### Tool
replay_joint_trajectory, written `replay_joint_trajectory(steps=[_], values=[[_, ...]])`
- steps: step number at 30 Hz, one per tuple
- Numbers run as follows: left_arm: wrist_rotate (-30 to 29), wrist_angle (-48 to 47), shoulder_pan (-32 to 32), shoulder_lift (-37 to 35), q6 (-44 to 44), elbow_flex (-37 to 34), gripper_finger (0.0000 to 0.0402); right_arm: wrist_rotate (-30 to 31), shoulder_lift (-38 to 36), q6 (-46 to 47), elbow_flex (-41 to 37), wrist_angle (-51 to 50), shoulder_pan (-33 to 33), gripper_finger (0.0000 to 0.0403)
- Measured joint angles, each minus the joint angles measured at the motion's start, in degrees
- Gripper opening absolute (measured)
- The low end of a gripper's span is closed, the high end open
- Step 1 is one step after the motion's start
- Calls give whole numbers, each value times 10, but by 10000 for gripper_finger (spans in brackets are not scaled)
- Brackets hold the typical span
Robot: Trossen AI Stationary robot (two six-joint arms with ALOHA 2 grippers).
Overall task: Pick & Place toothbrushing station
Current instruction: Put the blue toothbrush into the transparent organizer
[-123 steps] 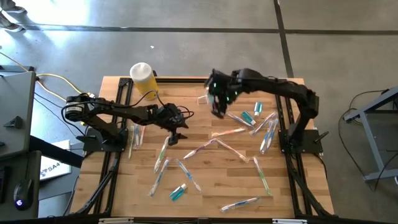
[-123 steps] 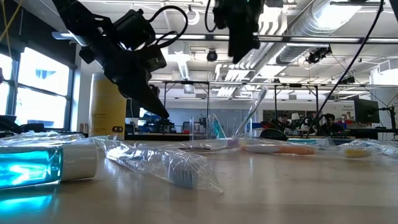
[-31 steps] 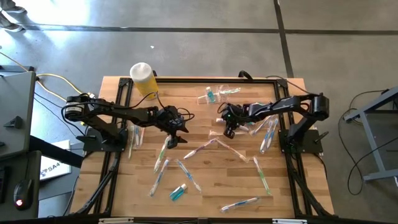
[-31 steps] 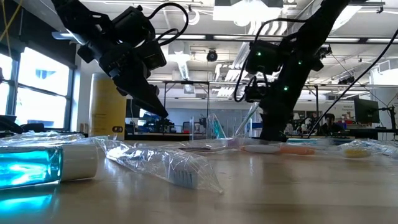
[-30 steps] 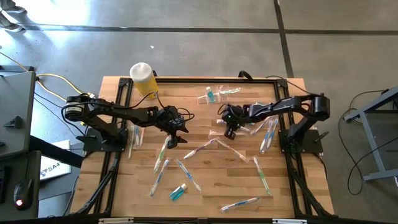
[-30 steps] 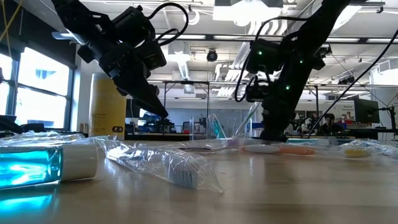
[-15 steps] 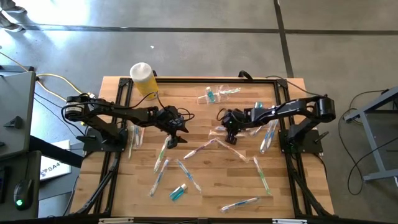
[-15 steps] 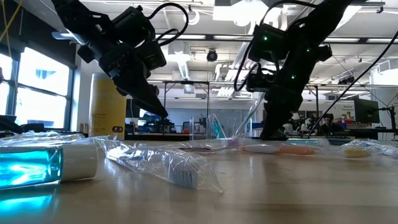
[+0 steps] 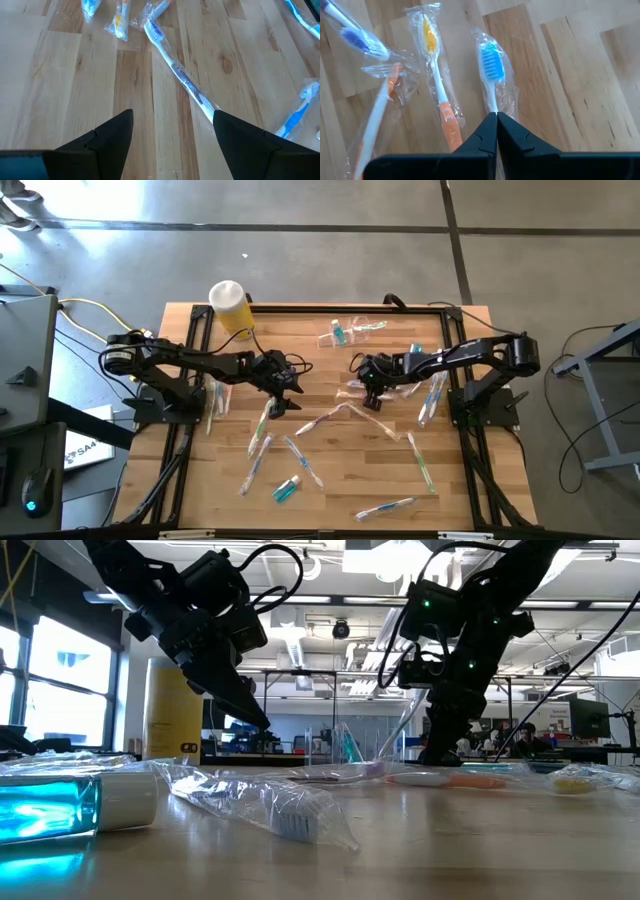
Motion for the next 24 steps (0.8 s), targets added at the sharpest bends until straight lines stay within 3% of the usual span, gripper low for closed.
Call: replay_joint_trajectory(steps=[24], values=[[0,0,0,0,1,0,269,-2,-1,0,0,6,0,5]])
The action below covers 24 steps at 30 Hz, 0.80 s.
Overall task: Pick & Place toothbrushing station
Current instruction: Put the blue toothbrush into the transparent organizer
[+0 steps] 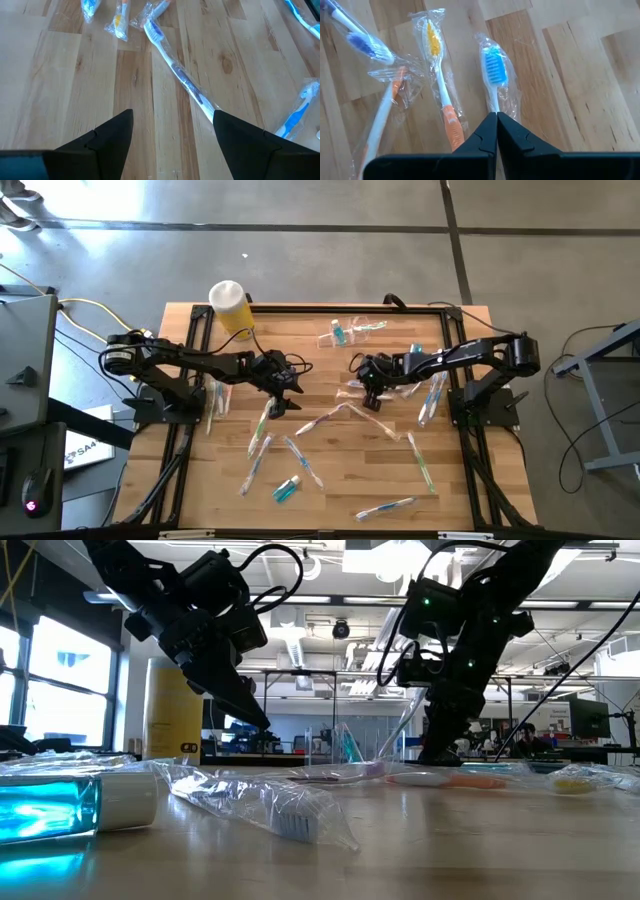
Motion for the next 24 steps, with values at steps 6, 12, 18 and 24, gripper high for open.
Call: replay_joint_trajectory(steps=[6,12,18,24], values=[[0,0,0,0,0,0,269,0,0,3,0,7,0,52],[0,0,0,0,0,0,269,3,0,2,0,8,0,125],[0,0,0,0,0,0,269,5,26,-3,0,11,0,169],[0,0,0,0,0,0,269,18,40,-15,1,13,0,165]])
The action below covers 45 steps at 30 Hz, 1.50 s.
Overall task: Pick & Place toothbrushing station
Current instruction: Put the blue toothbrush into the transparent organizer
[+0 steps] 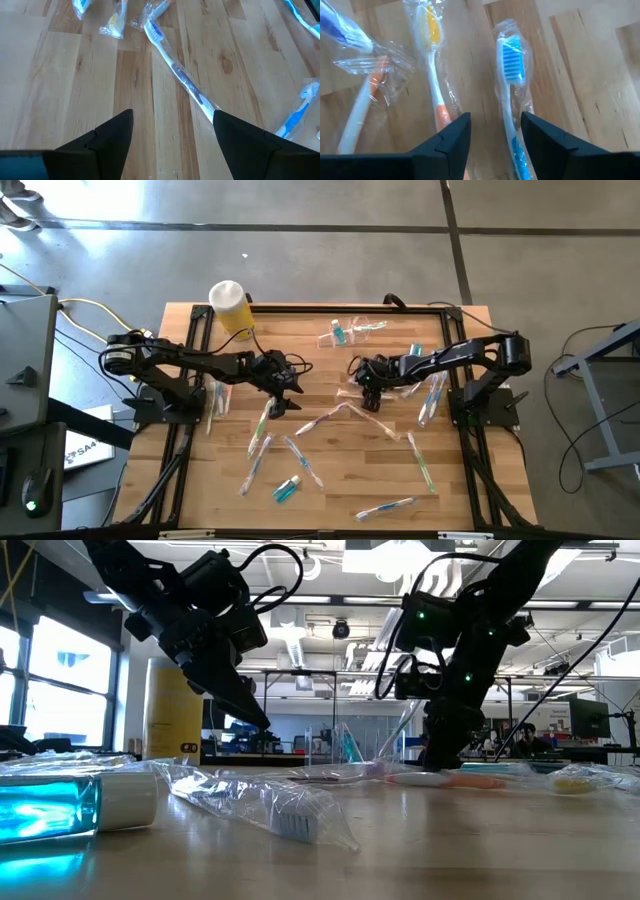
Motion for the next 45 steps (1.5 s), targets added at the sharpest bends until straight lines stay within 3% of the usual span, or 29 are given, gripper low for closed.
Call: replay_joint_trajectory(steps=[11,25,35,40,45], values=[[0,0,0,0,0,0,269,24,1,-15,0,0,-1,12],[0,0,0,0,0,0,269,100,-8,-12,3,-20,25,2],[-29,7,0,0,0,0,269,211,-76,39,106,-144,122,2],[-16,52,-14,0,0,0,269,211,-111,46,123,-61,189,3],[-15,167,-54,0,9,0,269,222,-119,15,123,69,251,3]])
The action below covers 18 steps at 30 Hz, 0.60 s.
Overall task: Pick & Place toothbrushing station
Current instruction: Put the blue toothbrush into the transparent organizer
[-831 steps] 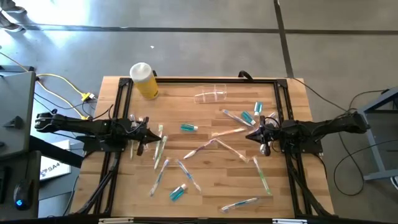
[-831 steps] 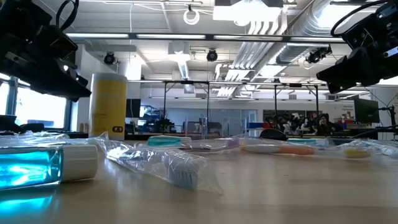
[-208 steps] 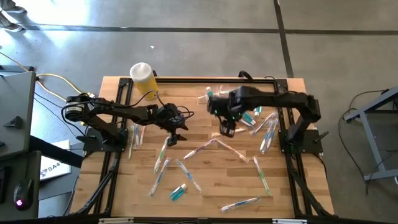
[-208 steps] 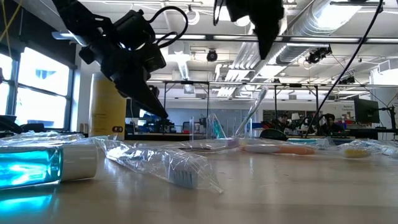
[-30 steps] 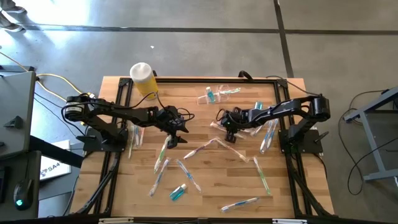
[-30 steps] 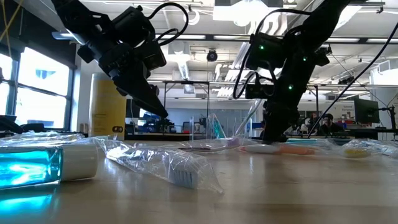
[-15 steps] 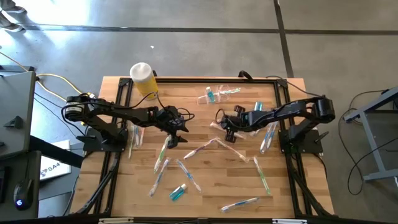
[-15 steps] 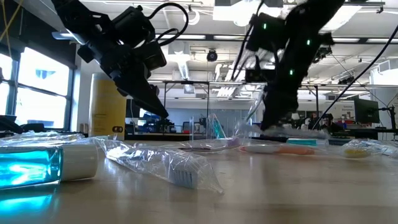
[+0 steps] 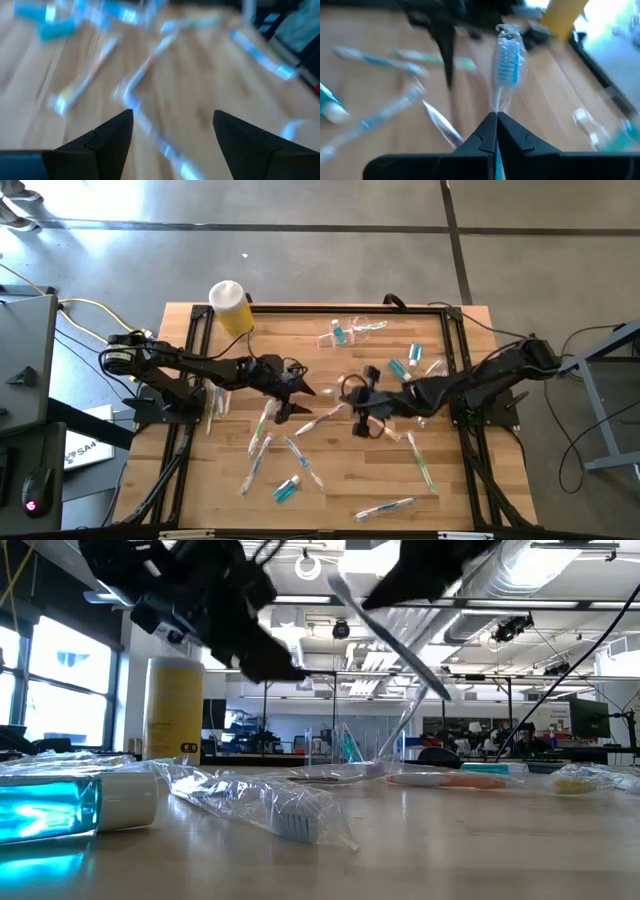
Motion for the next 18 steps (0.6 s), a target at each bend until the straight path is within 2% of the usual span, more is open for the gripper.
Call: replay_joint_trajectory(steps=[4,9,16,18], values=[[0,97,-31,0,29,0,269,5,0,-65,0,106,32,3],[-15,175,-60,0,58,0,269,5,0,-145,0,218,52,3],[-79,245,-70,0,51,0,269,-1,0,-181,0,268,52,3],[-79,258,-69,0,47,0,269,-1,0,-186,0,277,51,3]])
